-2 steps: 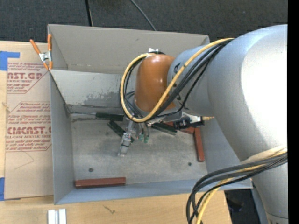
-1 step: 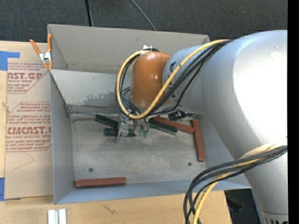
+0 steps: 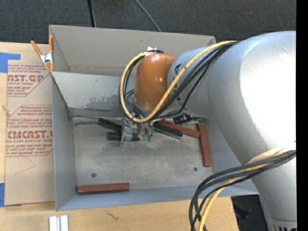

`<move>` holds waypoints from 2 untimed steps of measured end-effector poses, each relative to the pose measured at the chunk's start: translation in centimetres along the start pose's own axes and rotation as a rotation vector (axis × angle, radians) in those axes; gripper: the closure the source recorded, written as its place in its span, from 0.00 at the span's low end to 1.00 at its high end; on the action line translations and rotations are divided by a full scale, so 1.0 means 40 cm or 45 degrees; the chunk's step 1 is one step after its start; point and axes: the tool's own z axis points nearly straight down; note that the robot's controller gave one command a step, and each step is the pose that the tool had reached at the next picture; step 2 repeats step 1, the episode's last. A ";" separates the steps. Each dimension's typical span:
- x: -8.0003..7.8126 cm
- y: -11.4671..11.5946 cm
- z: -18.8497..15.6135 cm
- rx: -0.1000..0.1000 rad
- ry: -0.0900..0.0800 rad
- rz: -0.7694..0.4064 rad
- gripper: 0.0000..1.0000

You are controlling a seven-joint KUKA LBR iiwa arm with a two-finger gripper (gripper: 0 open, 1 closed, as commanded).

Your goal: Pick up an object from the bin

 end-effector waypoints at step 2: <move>0.010 0.022 -0.063 0.006 0.015 -0.041 1.00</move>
Offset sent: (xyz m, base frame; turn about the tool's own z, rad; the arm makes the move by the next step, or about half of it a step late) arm -0.0130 0.0139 0.1677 0.0233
